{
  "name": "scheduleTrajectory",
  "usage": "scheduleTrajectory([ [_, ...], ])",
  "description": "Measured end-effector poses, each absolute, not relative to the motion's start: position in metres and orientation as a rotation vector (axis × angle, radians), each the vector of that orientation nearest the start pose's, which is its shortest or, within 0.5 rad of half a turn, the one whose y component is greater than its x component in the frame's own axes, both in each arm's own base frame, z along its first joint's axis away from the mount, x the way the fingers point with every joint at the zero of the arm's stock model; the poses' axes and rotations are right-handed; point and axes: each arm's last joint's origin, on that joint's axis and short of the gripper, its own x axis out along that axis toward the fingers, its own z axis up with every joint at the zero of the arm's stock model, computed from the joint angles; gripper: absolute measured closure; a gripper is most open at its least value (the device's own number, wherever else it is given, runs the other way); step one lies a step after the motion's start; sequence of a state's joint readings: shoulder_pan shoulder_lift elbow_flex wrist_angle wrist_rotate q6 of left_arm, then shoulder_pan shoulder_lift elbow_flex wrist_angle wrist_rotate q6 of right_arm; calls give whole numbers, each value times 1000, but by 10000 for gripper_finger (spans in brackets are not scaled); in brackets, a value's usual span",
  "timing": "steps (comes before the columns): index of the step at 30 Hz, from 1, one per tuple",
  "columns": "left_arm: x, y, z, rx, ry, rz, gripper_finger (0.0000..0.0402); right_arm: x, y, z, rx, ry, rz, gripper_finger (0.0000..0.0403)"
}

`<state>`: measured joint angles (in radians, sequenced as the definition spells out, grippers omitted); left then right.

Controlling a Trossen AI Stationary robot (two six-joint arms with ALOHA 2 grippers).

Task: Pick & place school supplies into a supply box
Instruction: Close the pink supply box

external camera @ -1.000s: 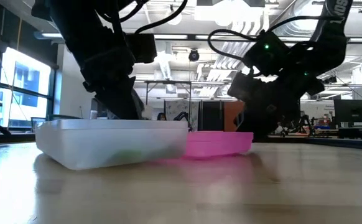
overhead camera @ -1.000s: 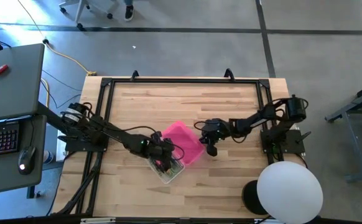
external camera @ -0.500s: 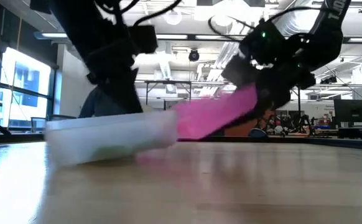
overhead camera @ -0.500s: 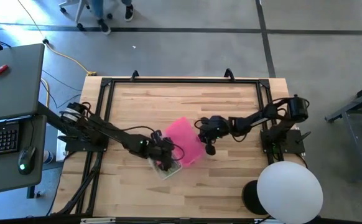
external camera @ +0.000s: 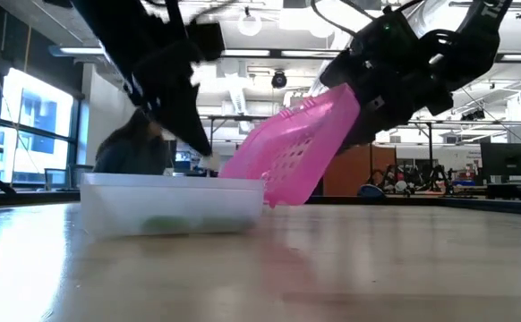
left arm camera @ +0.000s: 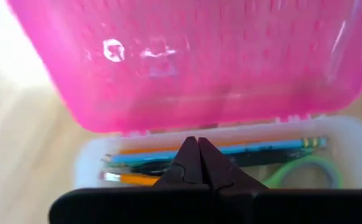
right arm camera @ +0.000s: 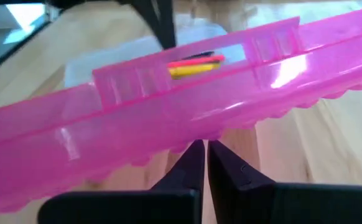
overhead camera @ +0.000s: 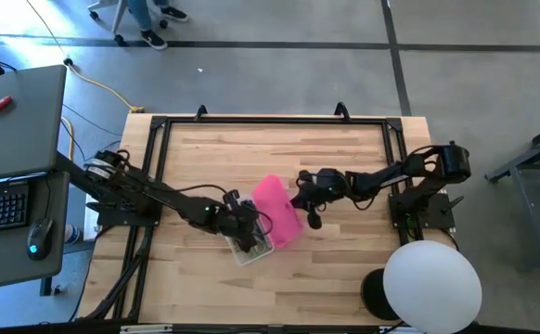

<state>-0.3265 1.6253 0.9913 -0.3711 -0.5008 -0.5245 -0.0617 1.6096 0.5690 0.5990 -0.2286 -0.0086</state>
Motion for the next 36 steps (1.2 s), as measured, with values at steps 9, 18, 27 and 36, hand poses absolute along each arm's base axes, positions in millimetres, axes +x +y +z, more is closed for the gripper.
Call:
scheduleTrajectory([
  [9,272,-99,268,134,746,581,382,314,8,171,-14,357,246,403],
  [18,258,-99,328,216,523,772,370,363,22,168,-71,440,283,403],
  [27,256,-97,339,226,513,794,390,412,33,161,-139,472,347,403],
  [36,243,-91,333,164,525,878,357,430,34,187,-169,385,343,403],
])
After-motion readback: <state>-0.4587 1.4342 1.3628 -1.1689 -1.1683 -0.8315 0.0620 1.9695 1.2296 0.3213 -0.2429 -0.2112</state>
